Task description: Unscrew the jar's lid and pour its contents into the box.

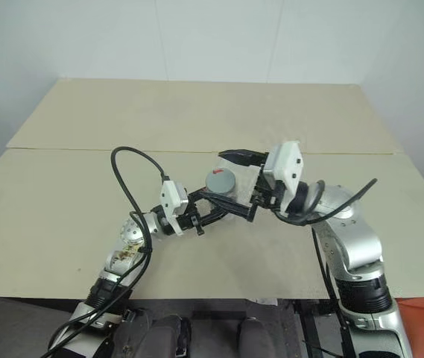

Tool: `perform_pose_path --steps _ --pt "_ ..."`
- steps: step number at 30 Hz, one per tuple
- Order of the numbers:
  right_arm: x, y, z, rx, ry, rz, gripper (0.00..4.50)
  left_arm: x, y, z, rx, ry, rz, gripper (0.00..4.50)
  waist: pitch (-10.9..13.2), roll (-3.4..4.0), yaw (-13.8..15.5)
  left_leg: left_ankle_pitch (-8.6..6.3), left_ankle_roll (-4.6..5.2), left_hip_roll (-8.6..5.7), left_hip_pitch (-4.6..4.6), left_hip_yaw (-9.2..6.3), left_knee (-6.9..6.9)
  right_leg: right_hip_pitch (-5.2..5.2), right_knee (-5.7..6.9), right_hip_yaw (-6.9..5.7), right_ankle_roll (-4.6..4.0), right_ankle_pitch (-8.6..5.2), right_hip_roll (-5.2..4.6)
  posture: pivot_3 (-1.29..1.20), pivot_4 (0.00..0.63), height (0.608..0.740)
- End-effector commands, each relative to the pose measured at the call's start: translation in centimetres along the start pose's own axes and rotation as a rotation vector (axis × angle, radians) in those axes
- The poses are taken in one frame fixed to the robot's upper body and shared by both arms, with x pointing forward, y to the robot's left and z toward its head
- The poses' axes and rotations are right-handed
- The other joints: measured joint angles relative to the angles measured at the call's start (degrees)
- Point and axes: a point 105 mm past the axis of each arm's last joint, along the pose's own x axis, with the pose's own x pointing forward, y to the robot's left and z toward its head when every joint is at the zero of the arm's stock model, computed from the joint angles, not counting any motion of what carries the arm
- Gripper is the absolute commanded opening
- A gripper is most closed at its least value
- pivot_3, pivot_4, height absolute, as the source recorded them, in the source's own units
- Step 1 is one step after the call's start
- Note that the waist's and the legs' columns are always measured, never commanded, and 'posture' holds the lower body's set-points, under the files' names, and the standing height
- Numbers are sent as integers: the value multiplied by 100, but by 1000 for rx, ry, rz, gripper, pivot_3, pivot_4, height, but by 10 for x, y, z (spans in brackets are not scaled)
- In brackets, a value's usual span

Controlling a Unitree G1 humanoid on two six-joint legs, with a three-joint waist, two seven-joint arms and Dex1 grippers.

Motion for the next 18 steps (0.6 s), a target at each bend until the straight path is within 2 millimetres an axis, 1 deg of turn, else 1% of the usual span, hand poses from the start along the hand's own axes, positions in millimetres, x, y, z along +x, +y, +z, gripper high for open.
perform_pose_path --steps 1,6,18 --pt "9 -5 6 -43 -19 -18 4483 7 -2 12 47 -43 -20 2021 0 0 -2 0 0 0 0 0 0 0 1 0 0 0 0 0 150 740" --pt "11 -15 -1 -45 12 -69 4483 7 -2 12 46 -46 -18 2021 0 0 1 0 0 0 0 1 2 0 1 0 0 0 0 0 150 740" --pt "-13 -21 -6 -51 69 -114 4483 6 0 10 48 -42 -16 2021 0 0 -1 0 0 1 0 1 1 0 1 0 0 0 1 0 150 740"
